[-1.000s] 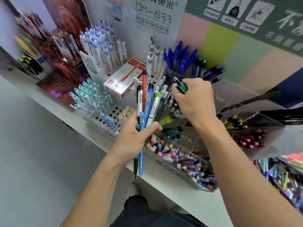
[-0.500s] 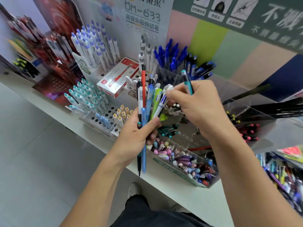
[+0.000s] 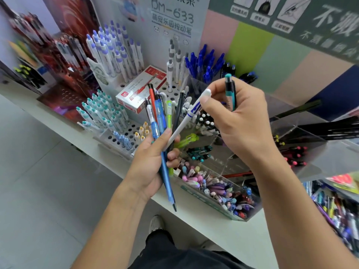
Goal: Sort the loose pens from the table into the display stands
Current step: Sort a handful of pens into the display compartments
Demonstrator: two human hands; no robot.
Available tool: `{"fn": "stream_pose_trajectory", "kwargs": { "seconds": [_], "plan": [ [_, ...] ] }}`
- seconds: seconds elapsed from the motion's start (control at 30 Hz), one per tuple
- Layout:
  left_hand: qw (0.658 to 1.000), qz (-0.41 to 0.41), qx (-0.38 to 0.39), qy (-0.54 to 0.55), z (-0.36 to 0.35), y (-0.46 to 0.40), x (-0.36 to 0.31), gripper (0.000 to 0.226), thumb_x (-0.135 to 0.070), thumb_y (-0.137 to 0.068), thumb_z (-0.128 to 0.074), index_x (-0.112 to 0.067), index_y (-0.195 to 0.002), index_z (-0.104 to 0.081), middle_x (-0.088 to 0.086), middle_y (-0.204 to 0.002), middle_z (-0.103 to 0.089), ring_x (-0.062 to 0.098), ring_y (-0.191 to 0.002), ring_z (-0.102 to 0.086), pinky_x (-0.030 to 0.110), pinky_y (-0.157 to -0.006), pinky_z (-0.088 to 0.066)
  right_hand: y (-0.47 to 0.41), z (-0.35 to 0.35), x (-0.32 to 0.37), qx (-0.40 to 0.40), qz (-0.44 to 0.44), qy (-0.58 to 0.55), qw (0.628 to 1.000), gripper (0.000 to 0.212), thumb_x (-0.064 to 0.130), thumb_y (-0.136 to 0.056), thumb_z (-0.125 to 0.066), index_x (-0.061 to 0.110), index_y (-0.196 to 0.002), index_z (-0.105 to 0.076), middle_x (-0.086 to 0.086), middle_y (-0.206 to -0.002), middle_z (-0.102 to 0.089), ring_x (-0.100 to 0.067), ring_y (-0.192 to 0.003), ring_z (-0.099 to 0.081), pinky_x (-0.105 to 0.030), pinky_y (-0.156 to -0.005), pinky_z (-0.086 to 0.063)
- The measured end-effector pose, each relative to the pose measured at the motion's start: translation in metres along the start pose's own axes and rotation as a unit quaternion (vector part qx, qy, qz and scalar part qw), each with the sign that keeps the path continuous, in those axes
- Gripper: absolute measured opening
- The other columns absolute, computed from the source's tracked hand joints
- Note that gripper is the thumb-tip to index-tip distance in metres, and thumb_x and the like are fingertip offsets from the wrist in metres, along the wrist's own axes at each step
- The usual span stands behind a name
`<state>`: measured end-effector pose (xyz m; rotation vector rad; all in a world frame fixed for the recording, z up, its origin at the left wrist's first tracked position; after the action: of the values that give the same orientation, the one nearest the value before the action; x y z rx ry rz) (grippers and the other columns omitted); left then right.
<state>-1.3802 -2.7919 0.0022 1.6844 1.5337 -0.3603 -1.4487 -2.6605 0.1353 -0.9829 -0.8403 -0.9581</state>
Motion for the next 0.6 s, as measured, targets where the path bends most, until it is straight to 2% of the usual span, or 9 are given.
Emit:
{"fn": "stream_pose_trajectory", "kwargs": {
  "seconds": [0.1,0.23,0.3,0.37,0.53,0.6],
  "plan": [
    [0.999,-0.029,-0.011,-0.019,-0.001,-0.001,-0.010,0.029,-0.023,-0.087,-0.063,-0.012,-0.110,-0.050,0.003,-0.084,-0.056,0.007,-0.051,-0.042,0.016,-0.041,-0.036,0.003,0.005,0.012,-0.006,0.037,-0.002,0.999,0.011,0.009,-0.093,-0.067,0.002,-0.086,-0.063,-0.013,-0.073,-0.062,-0.004,-0.056,-0.043,-0.019,-0.054,-0.035],
    [0.996,-0.032,-0.076,-0.020,0.006,-0.007,-0.016,0.013,-0.016,-0.097,-0.060,-0.014,-0.108,-0.053,0.003,-0.085,-0.055,0.007,-0.051,-0.043,0.016,-0.041,-0.037,0.003,0.000,0.012,0.014,0.043,0.011,0.999,0.008,0.011,-0.097,-0.062,0.006,-0.090,-0.060,0.008,-0.068,-0.053,-0.004,-0.054,-0.041,-0.016,-0.054,-0.033],
    [0.992,-0.043,-0.112,-0.028,0.013,-0.010,-0.019,0.007,-0.015,-0.101,-0.058,-0.015,-0.106,-0.055,-0.002,-0.076,-0.057,0.007,-0.052,-0.044,0.016,-0.041,-0.037,0.004,0.000,0.011,0.003,0.051,0.014,0.999,0.008,0.012,-0.099,-0.058,0.012,-0.091,-0.058,0.013,-0.065,-0.047,-0.004,-0.053,-0.039,-0.018,-0.054,-0.033],
    [0.989,-0.062,-0.129,-0.041,0.017,-0.010,-0.022,0.007,-0.015,-0.101,-0.058,-0.014,-0.107,-0.055,-0.005,-0.068,-0.057,0.007,-0.052,-0.044,0.017,-0.042,-0.037,0.004,0.009,0.012,-0.034,0.063,0.014,0.997,0.009,0.013,-0.101,-0.057,0.016,-0.092,-0.055,0.013,-0.064,-0.044,-0.008,-0.053,-0.038,-0.021,-0.053,-0.033],
    [0.984,-0.096,-0.102,-0.107,0.014,-0.008,-0.023,0.008,-0.016,-0.102,-0.057,-0.016,-0.110,-0.055,-0.003,-0.076,-0.060,0.007,-0.053,-0.043,0.018,-0.044,-0.037,-0.005,0.048,0.012,-0.180,0.096,-0.006,0.979,0.011,0.014,-0.101,-0.055,0.019,-0.092,-0.051,0.004,-0.071,-0.043,-0.020,-0.057,-0.039,-0.036,-0.052,-0.036],
    [0.983,-0.098,-0.093,-0.126,0.013,-0.005,-0.021,0.010,-0.015,-0.101,-0.057,-0.016,-0.111,-0.056,-0.004,-0.075,-0.062,0.007,-0.054,-0.044,0.018,-0.044,-0.037,-0.011,0.050,0.008,-0.205,0.099,0.050,0.972,0.007,0.013,-0.100,-0.057,0.015,-0.095,-0.053,0.011,-0.071,-0.047,-0.006,-0.059,-0.045,-0.026,-0.055,-0.040]
  ]
}}
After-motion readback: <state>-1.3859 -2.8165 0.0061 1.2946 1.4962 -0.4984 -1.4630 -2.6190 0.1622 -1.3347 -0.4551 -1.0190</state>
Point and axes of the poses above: each hand's wrist, its own y-axis away from the middle knuckle, its own z-axis out of the back of the hand, x = y × z, the point moved 9 cm from there along -y, towards the middle knuckle
